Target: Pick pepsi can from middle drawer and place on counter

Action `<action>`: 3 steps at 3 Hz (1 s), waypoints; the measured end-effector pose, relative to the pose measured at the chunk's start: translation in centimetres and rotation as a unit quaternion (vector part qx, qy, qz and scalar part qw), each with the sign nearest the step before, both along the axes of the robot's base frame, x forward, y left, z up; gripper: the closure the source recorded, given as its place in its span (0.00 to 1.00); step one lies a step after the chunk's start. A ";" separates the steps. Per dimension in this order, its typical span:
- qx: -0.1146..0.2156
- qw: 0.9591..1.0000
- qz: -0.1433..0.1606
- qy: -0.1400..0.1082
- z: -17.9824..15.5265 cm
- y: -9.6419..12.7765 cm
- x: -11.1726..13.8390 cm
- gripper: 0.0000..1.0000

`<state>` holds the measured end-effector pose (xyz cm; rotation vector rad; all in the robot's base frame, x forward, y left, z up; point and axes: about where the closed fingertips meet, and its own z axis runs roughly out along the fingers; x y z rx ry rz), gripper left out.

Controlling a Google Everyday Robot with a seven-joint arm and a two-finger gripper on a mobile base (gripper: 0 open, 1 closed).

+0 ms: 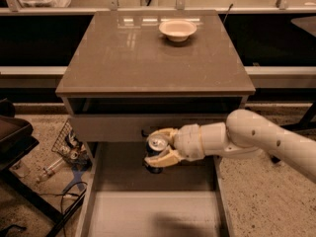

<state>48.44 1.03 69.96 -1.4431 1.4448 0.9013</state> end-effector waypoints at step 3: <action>0.006 0.999 -0.030 0.016 6.1 1.3 3.0 1.00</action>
Offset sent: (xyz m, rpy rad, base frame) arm 0.0098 0.0021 0.0375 -0.0073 0.0042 -0.0272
